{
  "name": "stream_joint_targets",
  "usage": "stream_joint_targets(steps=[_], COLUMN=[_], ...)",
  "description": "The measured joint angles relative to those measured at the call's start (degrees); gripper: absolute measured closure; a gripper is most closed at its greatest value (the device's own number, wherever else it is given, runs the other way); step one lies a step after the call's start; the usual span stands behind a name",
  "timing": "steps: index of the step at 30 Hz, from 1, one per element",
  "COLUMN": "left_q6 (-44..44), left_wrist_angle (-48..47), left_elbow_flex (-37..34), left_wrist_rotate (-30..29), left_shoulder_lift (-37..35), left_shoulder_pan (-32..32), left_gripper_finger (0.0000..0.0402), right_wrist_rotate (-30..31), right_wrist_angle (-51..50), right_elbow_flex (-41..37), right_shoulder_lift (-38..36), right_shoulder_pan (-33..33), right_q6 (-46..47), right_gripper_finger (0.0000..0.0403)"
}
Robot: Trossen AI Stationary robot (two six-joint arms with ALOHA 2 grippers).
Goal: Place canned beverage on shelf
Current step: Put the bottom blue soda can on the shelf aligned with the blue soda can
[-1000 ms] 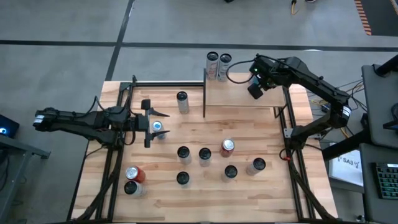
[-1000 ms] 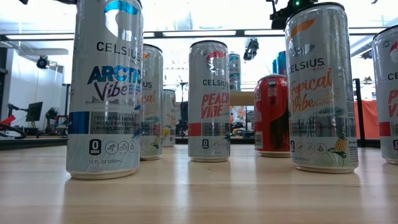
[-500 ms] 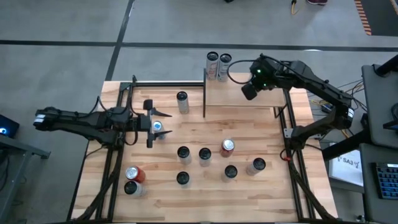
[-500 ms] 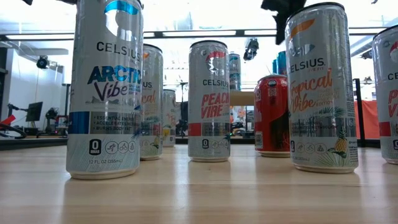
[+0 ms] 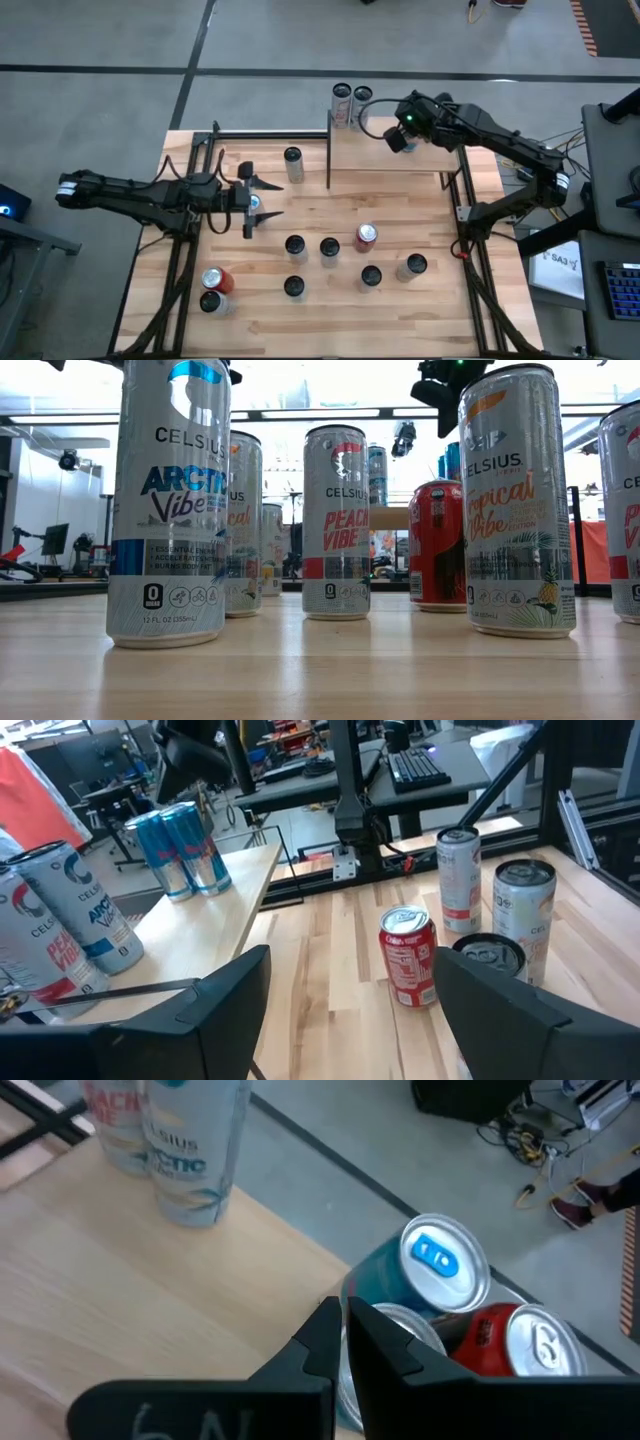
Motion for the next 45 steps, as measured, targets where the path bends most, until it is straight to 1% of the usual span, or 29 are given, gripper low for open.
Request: stream_joint_targets(steps=[7, 21, 31, 35, 43, 45], left_q6=[-0.17, 0.03, 0.03, 0.03, -0.06, -0.12], left_wrist_angle=[-0.03, -0.03, -0.05, -0.05, -0.07, -0.09], left_elbow_flex=[0.02, 0.10, 0.11, 0.11, 0.11, 0.11], left_wrist_rotate=[0.00, 0.00, 0.00, 0.00, 0.00, 0.00], left_shoulder_lift=[0.02, 0.02, 0.02, 0.02, 0.02, 0.02], left_shoulder_pan=[0.00, 0.00, 0.00, 0.00, 0.00, 0.00], left_gripper_finger=[0.0139, 0.0139, 0.0139, 0.0139, 0.0139, 0.0139], right_wrist_rotate=[-0.02, -0.02, -0.59, -1.85, -2.18, -3.33], right_wrist_angle=[-0.19, -0.18, -0.25, -0.39, -1.97, -1.99], right_elbow_flex=[-1.72, -1.76, -1.76, -1.76, -1.76, -1.76], right_shoulder_lift=[0.00, 0.00, 0.00, 0.00, 0.00, 0.00], right_shoulder_pan=[0.00, 0.00, -0.02, -0.02, -0.01, -0.02], right_q6=[0.02, 0.04, 2.20, 3.09, 4.47, 4.57], right_gripper_finger=[0.0390, 0.0390, 0.0390, 0.0390, 0.0390, 0.0390])
